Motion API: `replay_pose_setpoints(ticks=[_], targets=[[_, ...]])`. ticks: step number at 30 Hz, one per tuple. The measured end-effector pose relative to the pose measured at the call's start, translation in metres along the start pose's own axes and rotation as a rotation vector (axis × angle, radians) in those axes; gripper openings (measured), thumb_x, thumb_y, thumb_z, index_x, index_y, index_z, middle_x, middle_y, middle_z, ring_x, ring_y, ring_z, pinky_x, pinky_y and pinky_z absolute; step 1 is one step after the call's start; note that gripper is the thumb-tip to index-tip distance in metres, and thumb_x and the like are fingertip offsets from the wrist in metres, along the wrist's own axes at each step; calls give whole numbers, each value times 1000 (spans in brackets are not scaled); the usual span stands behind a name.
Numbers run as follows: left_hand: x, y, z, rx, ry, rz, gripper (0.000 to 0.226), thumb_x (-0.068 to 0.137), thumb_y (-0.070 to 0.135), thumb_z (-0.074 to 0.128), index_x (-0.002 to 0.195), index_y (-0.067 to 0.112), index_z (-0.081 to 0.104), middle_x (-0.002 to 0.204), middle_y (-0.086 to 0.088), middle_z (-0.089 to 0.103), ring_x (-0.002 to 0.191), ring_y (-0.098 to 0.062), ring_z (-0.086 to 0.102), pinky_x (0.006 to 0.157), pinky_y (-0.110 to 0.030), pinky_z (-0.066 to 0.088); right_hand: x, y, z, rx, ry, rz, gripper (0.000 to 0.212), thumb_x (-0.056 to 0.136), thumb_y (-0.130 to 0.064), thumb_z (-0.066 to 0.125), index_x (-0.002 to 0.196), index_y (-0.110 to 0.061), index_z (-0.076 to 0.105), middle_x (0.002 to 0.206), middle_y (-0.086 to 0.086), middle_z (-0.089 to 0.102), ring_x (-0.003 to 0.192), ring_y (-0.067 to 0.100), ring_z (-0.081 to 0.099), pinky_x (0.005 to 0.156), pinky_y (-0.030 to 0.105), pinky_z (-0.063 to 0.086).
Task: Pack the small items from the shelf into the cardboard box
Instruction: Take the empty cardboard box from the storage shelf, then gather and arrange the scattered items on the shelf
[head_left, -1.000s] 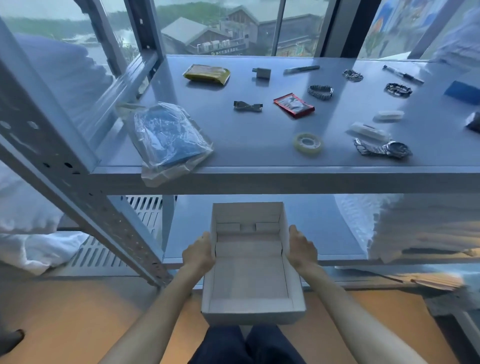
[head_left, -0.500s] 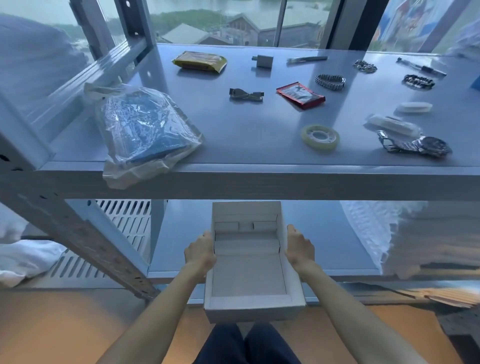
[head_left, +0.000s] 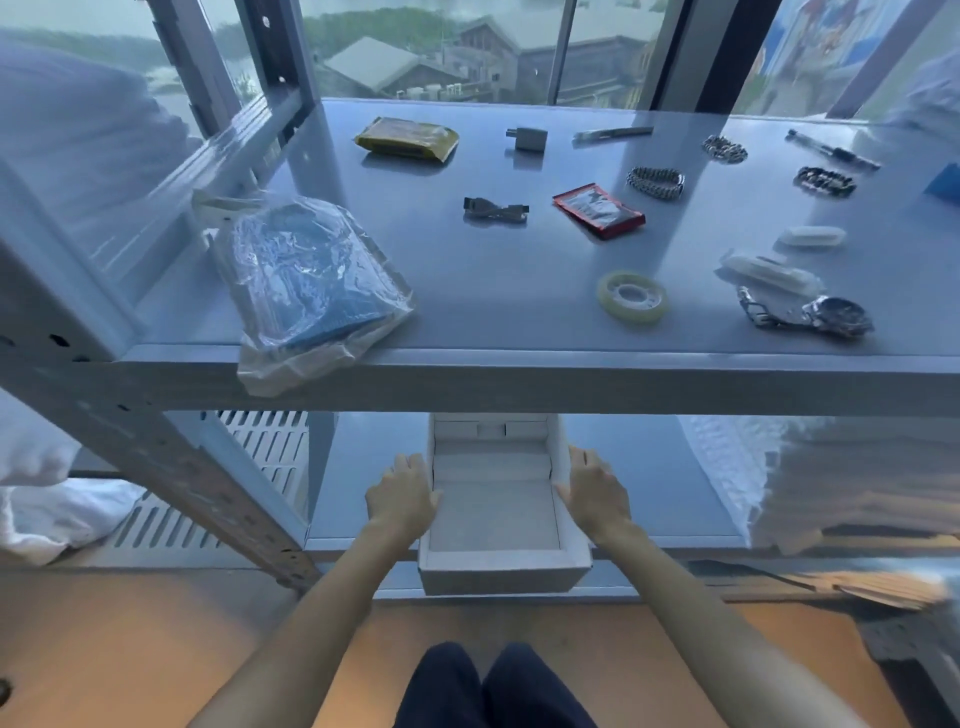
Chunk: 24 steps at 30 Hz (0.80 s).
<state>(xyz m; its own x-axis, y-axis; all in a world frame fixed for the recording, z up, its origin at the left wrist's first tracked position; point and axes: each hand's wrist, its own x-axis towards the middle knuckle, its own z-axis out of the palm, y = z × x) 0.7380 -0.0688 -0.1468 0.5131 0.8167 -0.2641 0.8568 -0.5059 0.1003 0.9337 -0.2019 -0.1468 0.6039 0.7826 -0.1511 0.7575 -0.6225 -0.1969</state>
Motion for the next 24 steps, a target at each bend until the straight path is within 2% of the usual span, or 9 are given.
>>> replay_pose_setpoints(ticks=[6,8,10,12,14,16,18,20,24], targets=[[-108,3,-118,-2,165,211,35,90,35,48,120,17,51,114,1,55,107,-21,53,81,-33,46,-90,-36,-108,-18,109,-202,29,90,-25,54,117,-18,58,113,1,60,105,23,56,81,34,49],[-133,2,-168,-102,362,326,23,80,25,64,101,15,63,96,1,64,91,-21,62,71,-32,51,-105,-53,-150,50,241,-312,18,80,-16,67,98,-16,67,94,2,66,88,26,64,69,32,53],[-140,-2,-207,-176,611,416,15,71,17,71,84,17,65,81,4,65,77,-18,62,62,-29,52,-107,-68,-185,101,408,-440,13,73,-11,72,83,-16,66,80,-1,66,75,22,64,61,29,52],[-133,-7,-237,-194,768,410,9,75,18,63,84,18,63,81,5,64,80,-18,60,64,-31,51,-98,-79,-212,143,511,-529,12,75,-9,69,85,-15,66,81,-1,65,77,20,62,65,29,51],[-115,-11,-256,-203,837,303,21,77,23,57,95,16,65,96,0,66,95,-23,60,76,-37,49,-83,-88,-229,153,576,-536,19,76,-10,68,95,-13,67,93,3,65,91,23,61,77,34,51],[-92,-14,-265,-188,723,159,40,83,31,55,119,14,58,125,-6,58,123,-28,48,99,-45,37,-65,-94,-236,103,539,-490,31,80,-15,67,111,-12,65,115,11,62,115,30,55,94,46,46],[-69,-17,-263,-142,482,49,58,91,45,45,142,19,34,152,-5,29,143,-25,16,114,-47,10,-48,-95,-235,23,387,-422,44,89,-26,57,131,-16,52,140,11,44,138,29,31,111,54,24],[-48,-19,-254,-96,320,-2,66,93,55,30,149,26,12,159,1,5,146,-24,-5,115,-49,-5,-31,-92,-230,-29,281,-365,50,94,-37,45,142,-26,35,154,3,23,146,22,6,115,52,0],[-25,-10,-239,-44,266,22,65,92,60,20,149,30,8,159,1,1,145,-25,-9,115,-53,-8,-11,-78,-223,-81,220,-335,50,96,-48,32,144,-36,25,158,-1,9,146,17,-8,110,52,-17]])
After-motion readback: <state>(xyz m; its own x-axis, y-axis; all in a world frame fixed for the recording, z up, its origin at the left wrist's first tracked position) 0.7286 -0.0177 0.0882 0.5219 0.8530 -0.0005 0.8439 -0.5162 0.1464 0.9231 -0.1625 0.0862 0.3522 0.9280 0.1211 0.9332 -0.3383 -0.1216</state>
